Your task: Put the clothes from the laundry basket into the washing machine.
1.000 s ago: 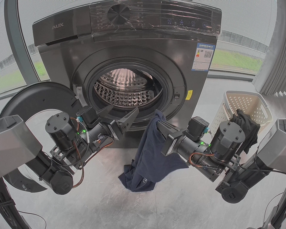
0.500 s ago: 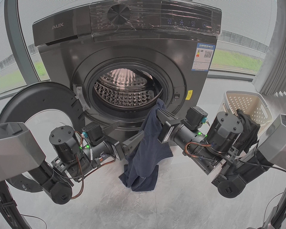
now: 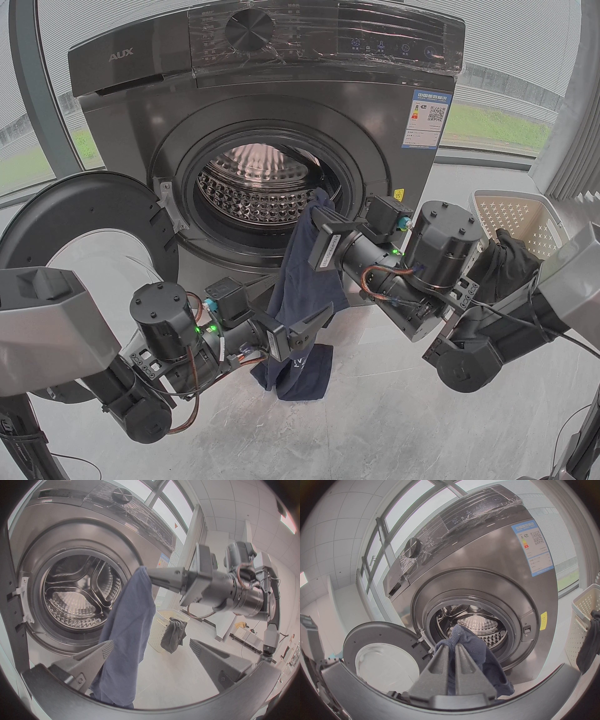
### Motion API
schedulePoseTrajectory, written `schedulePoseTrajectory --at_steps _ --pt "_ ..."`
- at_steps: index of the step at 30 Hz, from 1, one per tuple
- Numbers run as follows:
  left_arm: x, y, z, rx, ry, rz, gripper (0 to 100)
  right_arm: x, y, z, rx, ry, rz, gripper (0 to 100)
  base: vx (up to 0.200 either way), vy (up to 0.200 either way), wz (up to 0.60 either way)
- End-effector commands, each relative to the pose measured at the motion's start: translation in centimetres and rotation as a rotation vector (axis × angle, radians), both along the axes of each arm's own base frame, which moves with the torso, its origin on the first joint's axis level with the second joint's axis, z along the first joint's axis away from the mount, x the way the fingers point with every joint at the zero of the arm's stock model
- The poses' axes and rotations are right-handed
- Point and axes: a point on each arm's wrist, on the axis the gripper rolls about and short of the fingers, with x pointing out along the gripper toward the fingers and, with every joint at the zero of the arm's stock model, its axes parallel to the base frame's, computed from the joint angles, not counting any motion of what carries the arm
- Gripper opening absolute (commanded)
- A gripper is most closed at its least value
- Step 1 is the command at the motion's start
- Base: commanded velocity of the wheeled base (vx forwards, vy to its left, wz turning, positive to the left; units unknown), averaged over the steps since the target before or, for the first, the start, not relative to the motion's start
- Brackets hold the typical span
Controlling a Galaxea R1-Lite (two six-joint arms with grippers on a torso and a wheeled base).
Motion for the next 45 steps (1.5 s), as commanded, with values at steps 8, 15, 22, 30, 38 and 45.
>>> schedulePoseTrajectory --at_steps 8,15,22,30,38,45 --pt "2.8 -2.0 -1.1 -0.014 -0.025 0.03 100 2.7 2.6 0.6 0.037 -0.016 -0.062 0 0.0 0.0 0.0" --pt "6.3 -2.7 -1.6 -0.051 -0.066 0.126 100 2.7 3.0 0.0 0.038 -0.013 -0.058 0 0.0 0.0 0.0" --pt "8.6 -2.5 -1.6 -0.073 -0.088 0.209 100 2.6 3.0 0.2 0.048 -0.016 -0.058 0 0.0 0.0 0.0" --pt "9.4 -1.4 -1.1 -0.078 -0.098 0.256 100 2.8 2.8 0.0 0.054 -0.019 -0.064 0 0.0 0.0 0.0" --pt "9.0 1.1 -0.7 -0.058 -0.089 0.305 100 3.1 2.4 -0.5 0.049 -0.015 -0.076 0 0.0 0.0 0.0" --pt "7.8 2.3 -0.1 -0.036 -0.079 0.314 100 3.2 2.3 -0.6 0.049 -0.015 -0.08 0 0.0 0.0 0.0"
